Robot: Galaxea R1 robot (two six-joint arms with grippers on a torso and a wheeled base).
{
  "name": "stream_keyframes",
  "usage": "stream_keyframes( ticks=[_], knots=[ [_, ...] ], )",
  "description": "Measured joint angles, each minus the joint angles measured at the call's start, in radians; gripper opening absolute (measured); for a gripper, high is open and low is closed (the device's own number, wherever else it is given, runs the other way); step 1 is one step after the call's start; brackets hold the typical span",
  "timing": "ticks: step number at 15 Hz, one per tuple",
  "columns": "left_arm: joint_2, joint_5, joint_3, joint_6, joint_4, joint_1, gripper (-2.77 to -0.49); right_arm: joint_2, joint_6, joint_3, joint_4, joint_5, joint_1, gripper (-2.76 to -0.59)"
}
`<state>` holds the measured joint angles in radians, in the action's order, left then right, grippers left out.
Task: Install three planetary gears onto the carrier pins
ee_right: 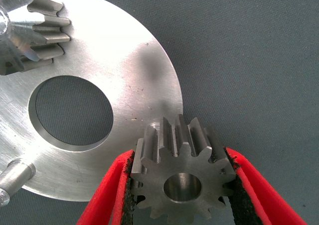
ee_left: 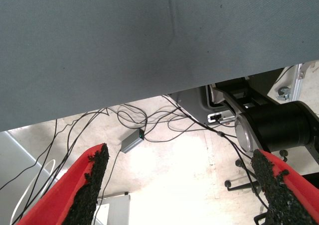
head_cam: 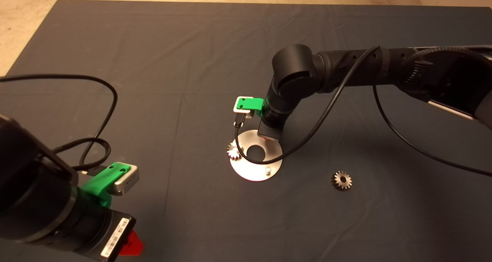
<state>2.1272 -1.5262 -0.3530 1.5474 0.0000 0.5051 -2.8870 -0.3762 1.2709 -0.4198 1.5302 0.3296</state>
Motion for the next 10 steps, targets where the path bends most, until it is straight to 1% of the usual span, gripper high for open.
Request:
stream_keyframes(
  ticks=[10],
  knots=[
    [0.0, 0.0, 0.0, 0.0, 0.0, 0.0, -1.22, 0.0, 0.0, 0.0, 0.01, 0.0, 0.0, -2.28]
  ],
)
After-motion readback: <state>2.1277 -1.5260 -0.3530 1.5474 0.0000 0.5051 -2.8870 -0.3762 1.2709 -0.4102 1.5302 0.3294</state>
